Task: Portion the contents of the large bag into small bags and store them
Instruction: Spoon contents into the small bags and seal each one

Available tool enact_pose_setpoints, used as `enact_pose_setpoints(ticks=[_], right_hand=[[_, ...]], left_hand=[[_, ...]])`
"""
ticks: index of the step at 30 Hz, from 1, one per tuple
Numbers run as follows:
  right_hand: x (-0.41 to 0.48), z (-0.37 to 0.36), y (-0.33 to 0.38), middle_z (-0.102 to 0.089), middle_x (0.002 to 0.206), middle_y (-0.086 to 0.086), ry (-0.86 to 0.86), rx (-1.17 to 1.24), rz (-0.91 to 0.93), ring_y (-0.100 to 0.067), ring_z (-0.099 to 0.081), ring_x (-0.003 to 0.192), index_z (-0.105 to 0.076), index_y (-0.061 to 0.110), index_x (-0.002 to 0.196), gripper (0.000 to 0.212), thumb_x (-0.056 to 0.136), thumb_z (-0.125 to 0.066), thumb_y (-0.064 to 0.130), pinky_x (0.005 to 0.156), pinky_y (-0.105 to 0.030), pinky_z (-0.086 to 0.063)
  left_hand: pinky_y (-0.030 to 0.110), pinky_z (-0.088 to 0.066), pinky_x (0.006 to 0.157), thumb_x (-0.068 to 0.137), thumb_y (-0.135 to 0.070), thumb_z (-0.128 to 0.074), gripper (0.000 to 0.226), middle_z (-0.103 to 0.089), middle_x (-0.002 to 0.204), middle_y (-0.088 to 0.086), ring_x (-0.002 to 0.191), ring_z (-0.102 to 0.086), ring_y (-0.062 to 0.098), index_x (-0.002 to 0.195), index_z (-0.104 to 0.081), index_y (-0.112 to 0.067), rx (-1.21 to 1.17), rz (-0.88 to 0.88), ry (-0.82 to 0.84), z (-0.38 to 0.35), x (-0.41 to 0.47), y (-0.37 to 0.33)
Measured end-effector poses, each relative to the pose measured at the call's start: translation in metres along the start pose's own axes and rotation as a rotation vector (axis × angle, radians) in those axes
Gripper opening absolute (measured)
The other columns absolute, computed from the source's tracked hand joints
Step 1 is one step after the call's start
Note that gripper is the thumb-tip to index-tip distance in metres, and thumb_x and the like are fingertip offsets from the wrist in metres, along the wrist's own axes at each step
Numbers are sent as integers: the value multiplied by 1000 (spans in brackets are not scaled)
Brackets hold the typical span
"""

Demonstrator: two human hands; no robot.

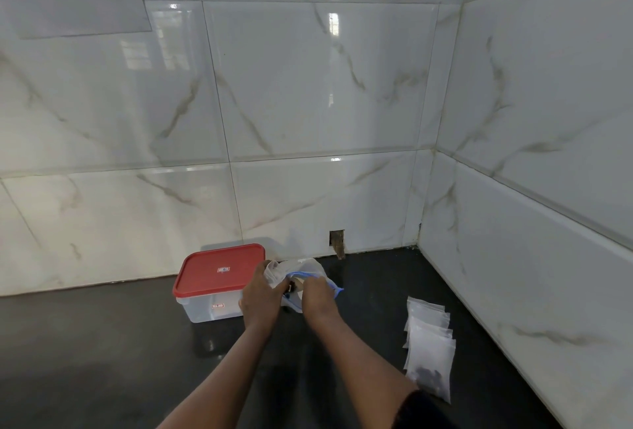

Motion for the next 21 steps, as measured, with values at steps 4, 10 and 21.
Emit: enact_pose_setpoints(ticks=[4,10,21], right_hand=[[2,-7,-1,-58,93,-7,-67,25,-23,-12,-46,76,-58,3,110,31,99,-30,9,52,-10,-35],[6,-11,5,-58,126,-15,-40,170,-110,-26,-53,118,-56,-1,123,33,99,-38,11,93,-26,-42],[27,-29,18,-59,124,-15,-66,578,-384,-23,-59,104,-55,-1,123,33,101,-33,10,76,-26,-52]], left_hand=[[43,-48,89,79,-34,-71,46,-66,107,5,96,-60,27,118,-52,-21,34,-17,5,-2,6,4],[41,-49,85,81,-31,-69,43,-66,107,5,94,-61,26,119,-52,-20,65,-39,-3,-1,11,12],[45,-50,90,82,-31,-69,49,-64,114,9,100,-61,29,125,-50,-17,40,-27,-28,0,19,14]])
Point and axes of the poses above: each hand's wrist, its own x-axis towards the middle knuckle, its own z-axis out of the back of the hand, y = z × x, the point moved 1 cm from there along x, towards the middle knuckle
